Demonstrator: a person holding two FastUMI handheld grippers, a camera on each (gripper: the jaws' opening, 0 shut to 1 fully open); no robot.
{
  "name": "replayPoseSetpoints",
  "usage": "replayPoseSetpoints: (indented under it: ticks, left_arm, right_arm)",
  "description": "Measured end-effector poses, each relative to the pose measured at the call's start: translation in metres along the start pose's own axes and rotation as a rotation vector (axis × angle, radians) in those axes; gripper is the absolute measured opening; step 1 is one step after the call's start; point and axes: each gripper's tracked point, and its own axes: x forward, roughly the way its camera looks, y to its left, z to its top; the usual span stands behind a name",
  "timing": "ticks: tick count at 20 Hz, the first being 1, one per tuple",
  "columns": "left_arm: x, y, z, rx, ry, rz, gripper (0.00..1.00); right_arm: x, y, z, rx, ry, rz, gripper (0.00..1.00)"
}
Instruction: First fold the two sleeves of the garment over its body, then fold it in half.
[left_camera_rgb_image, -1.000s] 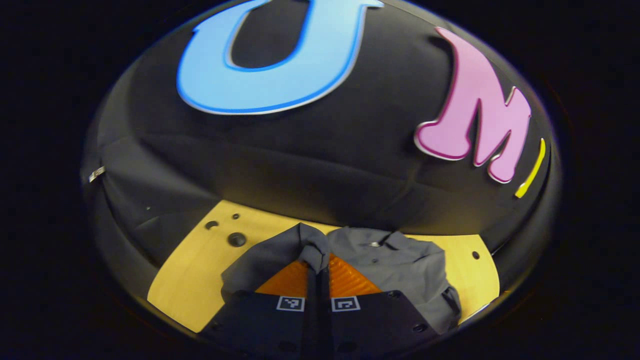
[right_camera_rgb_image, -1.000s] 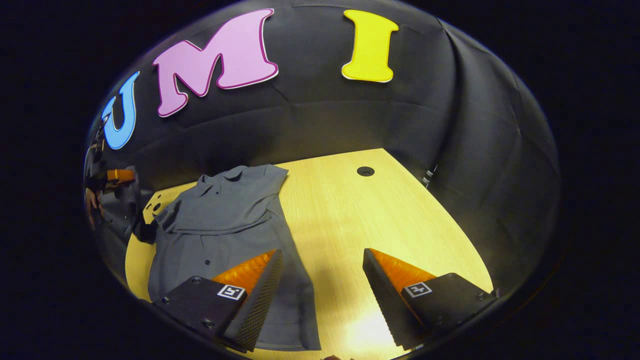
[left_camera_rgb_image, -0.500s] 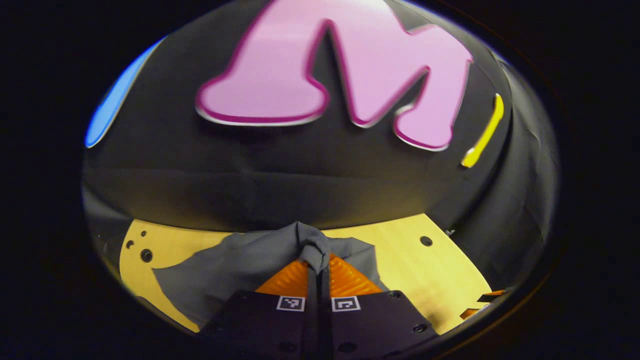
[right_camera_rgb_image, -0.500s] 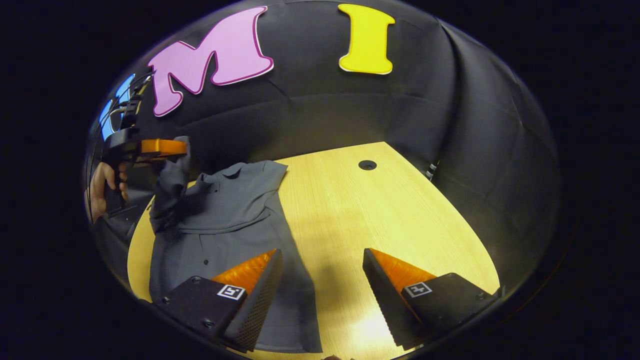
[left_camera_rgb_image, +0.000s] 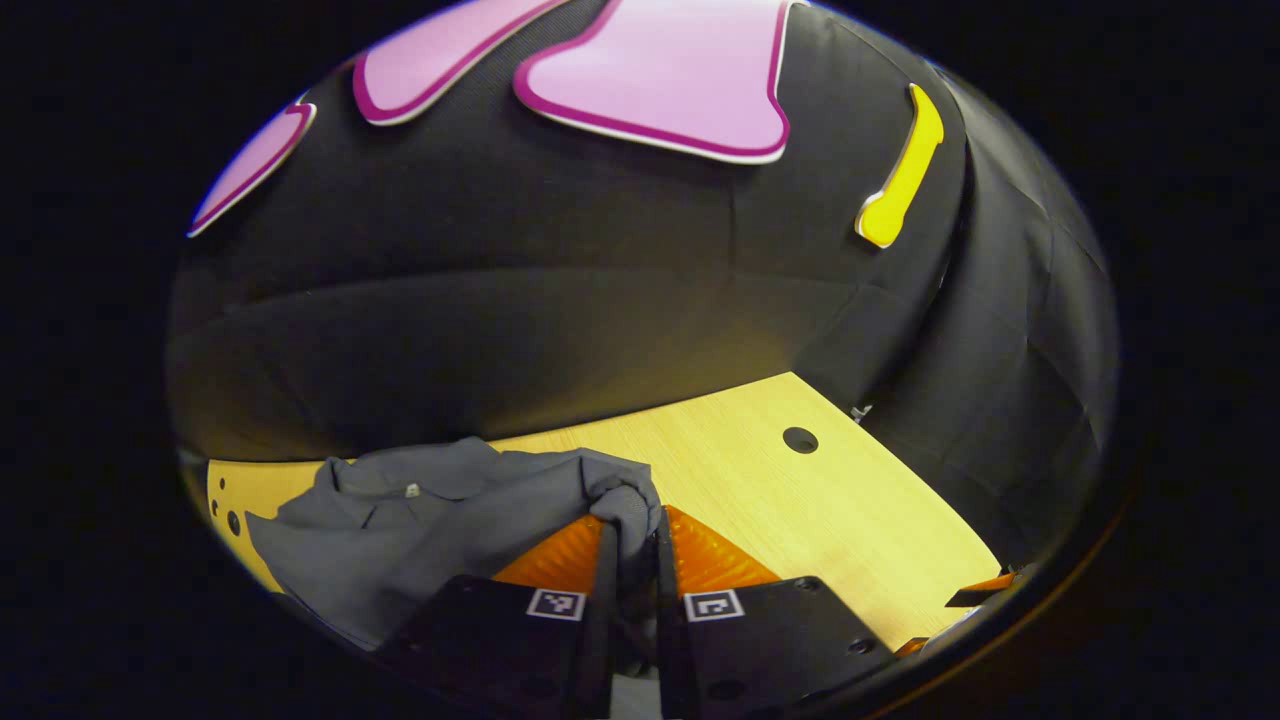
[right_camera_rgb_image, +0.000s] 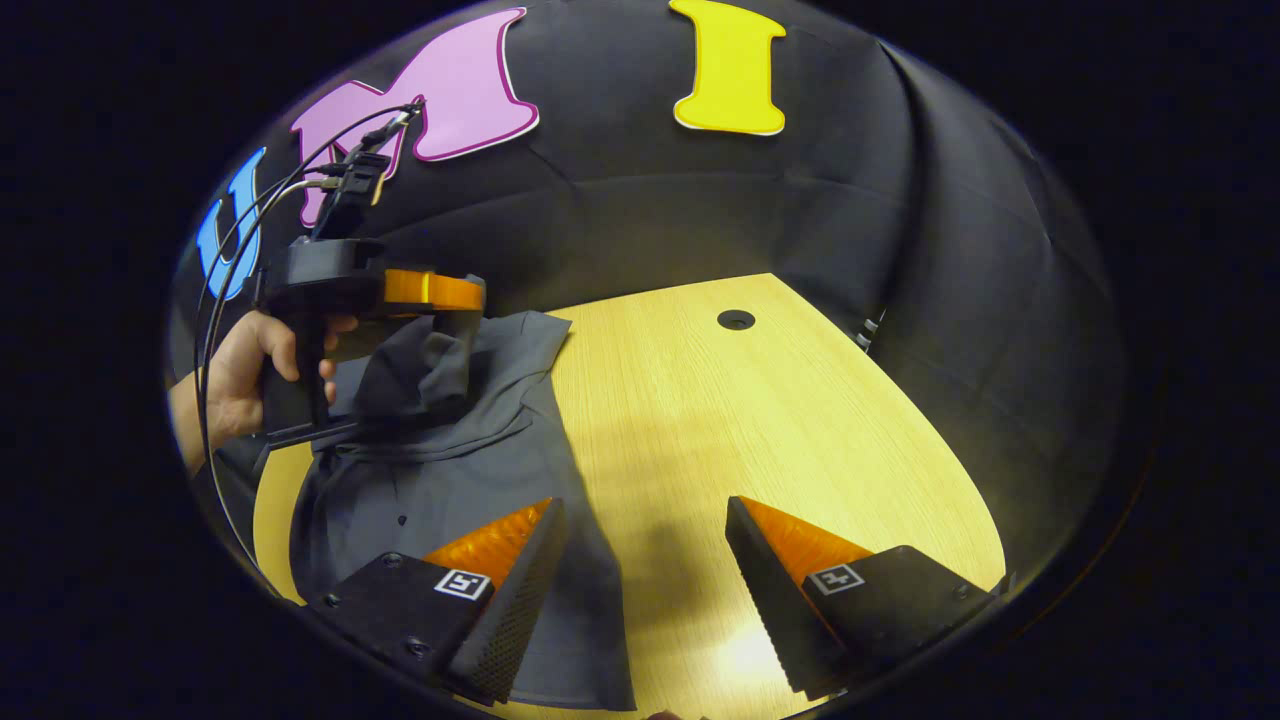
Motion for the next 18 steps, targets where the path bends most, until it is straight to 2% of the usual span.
replayPoseSetpoints:
  ticks: [2,4,6,7,11,12,13,18]
  left_arm:
    - [0.001,-0.007,-0.005,-0.014,0.006,-0.011,0.29]
    - [-0.008,-0.006,-0.011,-0.024,0.001,-0.012,0.64]
    - [-0.027,0.009,-0.017,-0.028,-0.004,0.019,1.0]
    - [-0.036,0.022,-0.02,-0.034,-0.007,0.044,0.97]
    - [-0.102,0.073,-0.048,-0.125,-0.009,0.133,0.96]
    - [-0.122,0.089,-0.059,-0.143,-0.01,0.164,0.92]
    - [-0.143,0.108,-0.074,-0.158,-0.008,0.201,0.96]
    - [-0.247,0.18,-0.163,-0.207,0.079,0.364,0.96]
  right_arm:
    - [0.002,0.001,-0.002,-0.006,0.007,0.008,0.99]
    - [0.003,0.002,-0.003,-0.008,0.015,0.018,0.99]
    - [0.004,0.007,-0.004,-0.009,0.022,0.034,0.99]
    - [0.003,0.01,-0.005,-0.014,0.025,0.041,0.99]
    - [-0.004,0.023,-0.015,-0.036,0.041,0.07,0.99]
    - [-0.006,0.027,-0.021,-0.04,0.051,0.076,0.99]
    - [-0.007,0.031,-0.025,-0.038,0.062,0.083,0.99]
    - [-0.016,0.044,-0.065,-0.033,0.146,0.108,0.99]
